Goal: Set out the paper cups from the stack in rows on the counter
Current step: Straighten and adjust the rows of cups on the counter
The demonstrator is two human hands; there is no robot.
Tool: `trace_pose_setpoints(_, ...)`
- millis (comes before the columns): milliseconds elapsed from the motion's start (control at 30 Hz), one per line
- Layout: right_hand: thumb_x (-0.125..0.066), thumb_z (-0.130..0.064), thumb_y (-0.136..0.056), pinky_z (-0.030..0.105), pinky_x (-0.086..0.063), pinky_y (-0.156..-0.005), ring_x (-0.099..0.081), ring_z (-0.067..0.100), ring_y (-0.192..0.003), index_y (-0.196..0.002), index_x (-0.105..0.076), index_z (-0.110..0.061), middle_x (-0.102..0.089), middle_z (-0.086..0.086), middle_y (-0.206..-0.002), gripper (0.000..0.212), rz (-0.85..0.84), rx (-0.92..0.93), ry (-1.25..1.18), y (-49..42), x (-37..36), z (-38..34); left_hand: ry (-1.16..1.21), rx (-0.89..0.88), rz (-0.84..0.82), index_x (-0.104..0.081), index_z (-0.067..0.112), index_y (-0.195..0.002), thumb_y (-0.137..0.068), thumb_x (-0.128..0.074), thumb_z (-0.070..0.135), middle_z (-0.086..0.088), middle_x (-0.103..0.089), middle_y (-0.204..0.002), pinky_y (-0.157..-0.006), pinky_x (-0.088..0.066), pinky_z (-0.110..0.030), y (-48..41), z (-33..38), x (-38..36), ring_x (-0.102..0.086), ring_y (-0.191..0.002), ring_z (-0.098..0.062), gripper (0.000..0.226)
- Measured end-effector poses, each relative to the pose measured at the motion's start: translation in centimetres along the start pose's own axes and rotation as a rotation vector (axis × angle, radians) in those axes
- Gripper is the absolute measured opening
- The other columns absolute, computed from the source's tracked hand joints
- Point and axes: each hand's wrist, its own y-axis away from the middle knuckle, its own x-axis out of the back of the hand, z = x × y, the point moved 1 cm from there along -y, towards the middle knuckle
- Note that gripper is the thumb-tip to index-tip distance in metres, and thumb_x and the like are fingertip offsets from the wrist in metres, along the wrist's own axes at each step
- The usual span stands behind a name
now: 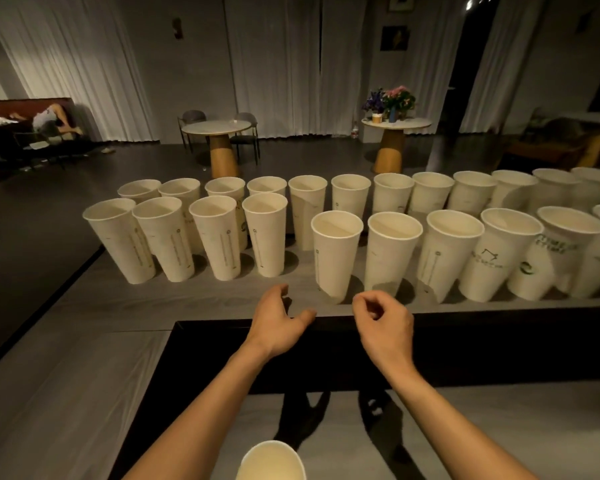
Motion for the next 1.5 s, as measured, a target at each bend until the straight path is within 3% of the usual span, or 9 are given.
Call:
trace_pose_setpoints(100,-0.073,-0.025,-0.093,0.02,-0.048,-0.061,-0.062,0.007,-0.06,-0.094,-0.062,-0.021,-0.064,-0.001,-0.06,0.011,0.098,-0.045,-0.011,-0.9,2.7,1.0,0.04,-0.006,0.042,-0.035,0.015,-0.158,-0.085,-0.084,0.041,-0.006,-0.045,-0.159,-0.113,-0.048,-0.039,0.0,1.5,-2.4,-0.051,-0.141,-0.022,0.091)
trace_pose_setpoints(200,-0.076,-0.041,-0.089,0.032,-0.054,-0.072,-0.066,0.004,-0.066,-0.116,-0.054,-0.022,-0.069,0.0,-0.064,0.04,0.015,-0.153,0.049,-2.3,4.1,2.3,0.055,-0.017,0.112,-0.039,0.015,-0.154,-0.08,-0.087,0.044,-0.007,-0.048,-0.156,-0.111,-0.05,-0.04,-0.4,2.6,-4.5,-0.053,-0.137,-0.023,0.094)
trace_pose_setpoints(300,-0.08,-0.05,-0.082,0.039,-0.058,-0.081,-0.07,0.012,-0.081,-0.142,-0.042,-0.018,-0.072,-0.002,-0.076,0.078,-0.08,-0.24,0.125,-3.7,4.3,3.3,0.073,-0.037,0.173,-0.044,0.017,-0.148,-0.072,-0.092,0.047,-0.005,-0.052,-0.148,-0.107,-0.051,-0.037,-1.1,3.2,-5.9,-0.054,-0.133,-0.022,0.095)
trace_pose_setpoints(433,-0.08,-0.067,-0.067,0.049,-0.059,-0.091,-0.072,0.021,-0.099,-0.151,-0.035,-0.02,-0.075,0.003,-0.105,0.106,-0.139,-0.282,0.182,-6.1,3.6,5.0,0.088,-0.054,0.215,-0.046,0.02,-0.141,-0.064,-0.096,0.047,0.0,-0.053,-0.139,-0.101,-0.049,-0.031,-2.4,3.7,-7.3,-0.053,-0.126,-0.016,0.096)
trace_pose_setpoints(500,-0.082,-0.067,-0.063,0.049,-0.058,-0.095,-0.068,0.024,-0.114,-0.146,-0.04,-0.021,-0.069,0.005,-0.127,0.104,-0.158,-0.271,0.184,-7.1,3.2,5.3,0.095,-0.048,0.226,-0.045,0.021,-0.141,-0.065,-0.096,0.046,0.0,-0.052,-0.137,-0.103,-0.051,-0.035,-3.1,3.6,-7.7,-0.053,-0.127,-0.017,0.094)
trace_pose_setpoints(567,-0.086,-0.056,-0.069,0.044,-0.058,-0.094,-0.065,0.023,-0.118,-0.138,-0.049,-0.02,-0.066,0.002,-0.131,0.087,-0.18,-0.244,0.193,-8.2,2.7,5.4,0.104,-0.049,0.231,-0.046,0.022,-0.137,-0.069,-0.094,0.042,0.0,-0.054,-0.132,-0.098,-0.051,-0.034,-4.0,3.4,-8.1,-0.055,-0.125,-0.018,0.085)
trace_pose_setpoints(1000,-0.078,-0.065,-0.072,0.042,-0.059,-0.088,-0.068,0.021,-0.109,-0.132,-0.054,-0.025,-0.07,-0.001,-0.124,0.075,-0.202,-0.135,0.314,-14.0,-3.1,6.5,0.098,0.051,0.34,-0.05,0.013,-0.136,-0.082,-0.087,0.026,-0.005,-0.062,-0.134,-0.095,-0.041,-0.026,-9.8,3.2,-6.2,-0.057,-0.127,-0.022,0.066)
trace_pose_setpoints(1200,-0.075,-0.067,-0.075,0.03,-0.052,-0.077,-0.068,0.02,-0.107,-0.137,-0.052,-0.024,-0.071,0.0,-0.122,0.078,-0.218,-0.094,0.356,-15.1,-4.1,7.5,0.115,0.033,0.376,-0.055,0.013,-0.131,-0.079,-0.089,0.027,0.002,-0.061,-0.121,-0.094,-0.045,-0.026,-11.1,2.9,-6.5,-0.058,-0.118,-0.017,0.064)
trace_pose_setpoints(1500,-0.069,-0.089,-0.05,0.051,-0.052,-0.104,-0.054,0.031,-0.135,-0.158,-0.018,-0.02,-0.052,0.009,-0.151,0.138,-0.295,-0.234,0.311,-14.1,-3.4,6.8,0.102,0.048,0.345,-0.052,0.015,-0.136,-0.073,-0.094,0.031,-0.007,-0.063,-0.139,-0.111,-0.049,-0.04,-9.7,3.1,-6.5,-0.058,-0.132,-0.024,0.078)
